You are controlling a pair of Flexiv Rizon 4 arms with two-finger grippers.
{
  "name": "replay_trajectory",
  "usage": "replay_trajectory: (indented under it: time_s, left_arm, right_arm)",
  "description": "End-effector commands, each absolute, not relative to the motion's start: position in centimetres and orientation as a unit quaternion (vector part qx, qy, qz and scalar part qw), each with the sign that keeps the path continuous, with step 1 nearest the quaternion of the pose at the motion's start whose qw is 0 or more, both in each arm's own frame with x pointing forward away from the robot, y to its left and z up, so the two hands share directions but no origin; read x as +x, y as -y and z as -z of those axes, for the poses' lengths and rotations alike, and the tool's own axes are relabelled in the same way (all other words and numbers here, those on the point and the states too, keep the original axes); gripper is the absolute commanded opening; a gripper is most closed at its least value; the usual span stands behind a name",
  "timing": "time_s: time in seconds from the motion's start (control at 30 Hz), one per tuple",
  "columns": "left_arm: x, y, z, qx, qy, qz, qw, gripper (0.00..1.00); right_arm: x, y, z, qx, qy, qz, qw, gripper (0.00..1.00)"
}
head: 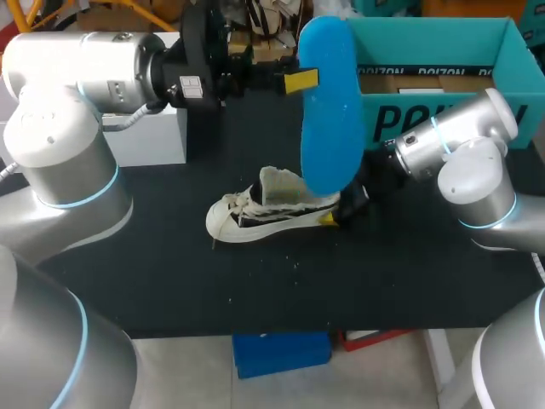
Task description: Take the shoe out of the shoebox, open the shoe tongue, remove and reinsert the insole, then place the shoe into the shoebox
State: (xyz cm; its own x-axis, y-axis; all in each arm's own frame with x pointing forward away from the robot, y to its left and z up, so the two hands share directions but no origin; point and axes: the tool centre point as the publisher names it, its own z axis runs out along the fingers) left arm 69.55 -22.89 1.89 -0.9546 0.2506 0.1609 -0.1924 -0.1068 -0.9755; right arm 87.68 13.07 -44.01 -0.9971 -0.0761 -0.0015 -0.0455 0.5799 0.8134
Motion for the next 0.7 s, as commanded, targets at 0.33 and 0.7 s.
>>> replay_trajectory:
  time_s: [0.33,0.7]
  left_arm:
    - [68.2,23.4,-5.7,-0.042,0.645,-0.748,0.151,0.0]
    - [68.2,23.3,-6.1,-0.042,0.639,-0.754,0.148,0.0]
  right_arm:
    - [87.9,-13.1,44.3,0.034,0.889,0.456,0.017,0.0]
    - [88.0,-12.7,43.6,0.041,0.908,0.418,0.015,1.0]
